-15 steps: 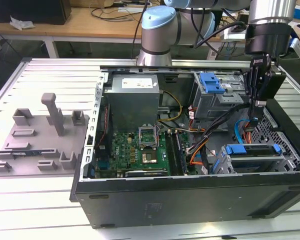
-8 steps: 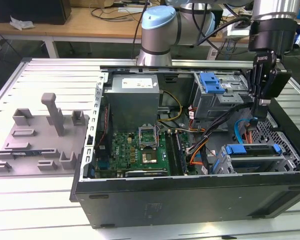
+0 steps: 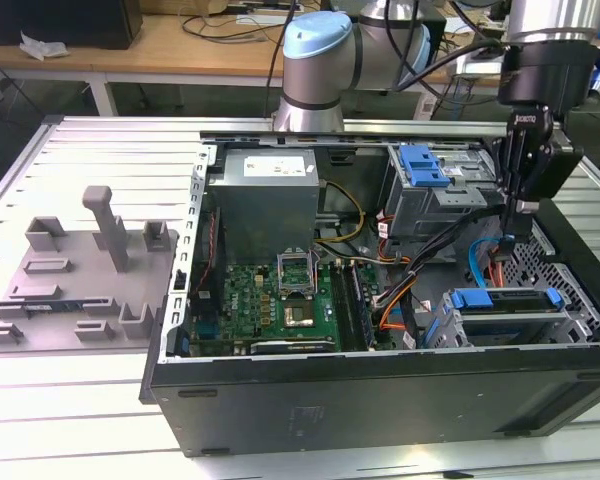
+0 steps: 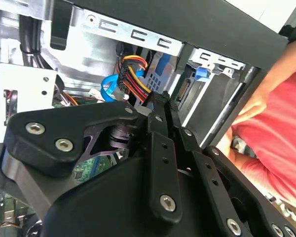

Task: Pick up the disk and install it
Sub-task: 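Insert the first disk wire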

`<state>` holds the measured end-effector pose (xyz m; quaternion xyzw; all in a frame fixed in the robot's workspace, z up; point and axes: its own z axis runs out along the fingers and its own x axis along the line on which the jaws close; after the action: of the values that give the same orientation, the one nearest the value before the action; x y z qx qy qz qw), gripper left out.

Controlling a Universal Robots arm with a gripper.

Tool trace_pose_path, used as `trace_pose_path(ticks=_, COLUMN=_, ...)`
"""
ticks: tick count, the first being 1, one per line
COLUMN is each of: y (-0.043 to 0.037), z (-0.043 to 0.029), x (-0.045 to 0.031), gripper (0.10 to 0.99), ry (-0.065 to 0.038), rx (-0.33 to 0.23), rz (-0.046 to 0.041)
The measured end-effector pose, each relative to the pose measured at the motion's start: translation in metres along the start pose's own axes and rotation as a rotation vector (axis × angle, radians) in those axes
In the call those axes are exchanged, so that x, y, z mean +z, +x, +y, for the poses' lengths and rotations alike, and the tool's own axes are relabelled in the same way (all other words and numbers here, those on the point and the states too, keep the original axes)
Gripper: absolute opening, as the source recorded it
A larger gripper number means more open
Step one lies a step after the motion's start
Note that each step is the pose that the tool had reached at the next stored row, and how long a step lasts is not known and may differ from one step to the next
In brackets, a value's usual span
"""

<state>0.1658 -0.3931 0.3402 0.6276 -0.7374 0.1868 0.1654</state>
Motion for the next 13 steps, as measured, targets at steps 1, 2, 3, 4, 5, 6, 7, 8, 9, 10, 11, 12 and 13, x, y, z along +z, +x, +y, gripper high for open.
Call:
trace_pose_path(ticks=1, y=0.0015, z=-0.0002, x=0.0002, gripper=0.169, ry=-0.002, rx=0.000, rz=-0.0102)
trace_pose_path(ticks=2, y=0.0032, z=-0.0005, x=0.0003, gripper=0.169, ry=-0.003, rx=0.000, rz=-0.0180)
trace_pose_path(ticks=3, y=0.0070, z=-0.0011, x=0.0008, gripper=0.169, ry=-0.005, rx=0.000, rz=-0.0301)
trace_pose_path(ticks=4, y=0.0141, z=-0.0023, x=0.0031, gripper=0.169, ry=-0.008, rx=0.000, rz=-0.0482)
trace_pose_path(ticks=5, y=0.0189, z=-0.0031, x=0.0052, gripper=0.169, ry=-0.010, rx=-0.001, rz=-0.0609)
trace_pose_path(ticks=6, y=0.0220, z=-0.0036, x=0.0067, gripper=0.169, ry=-0.011, rx=-0.001, rz=-0.0717)
trace_pose_path(ticks=7, y=0.0240, z=-0.0039, x=0.0077, gripper=0.169, ry=-0.013, rx=-0.001, rz=-0.0796)
trace_pose_path(ticks=8, y=0.0259, z=-0.0042, x=0.0087, gripper=0.169, ry=-0.014, rx=-0.001, rz=-0.0873)
trace_pose_path(ticks=9, y=0.0298, z=-0.0049, x=0.0104, gripper=0.169, ry=-0.016, rx=-0.001, rz=-0.1020)
trace_pose_path(ticks=10, y=0.0340, z=-0.0055, x=0.0122, gripper=0.169, ry=-0.018, rx=-0.001, rz=-0.1166)
trace_pose_path(ticks=11, y=0.0370, z=-0.0060, x=0.0130, gripper=0.169, ry=-0.020, rx=-0.001, rz=-0.1245)
trace_pose_path(ticks=12, y=0.0392, z=-0.0064, x=0.0135, gripper=0.169, ry=-0.020, rx=-0.001, rz=-0.1293)
trace_pose_path(ticks=13, y=0.0426, z=-0.0069, x=0.0139, gripper=0.169, ry=-0.021, rx=-0.001, rz=-0.1355)
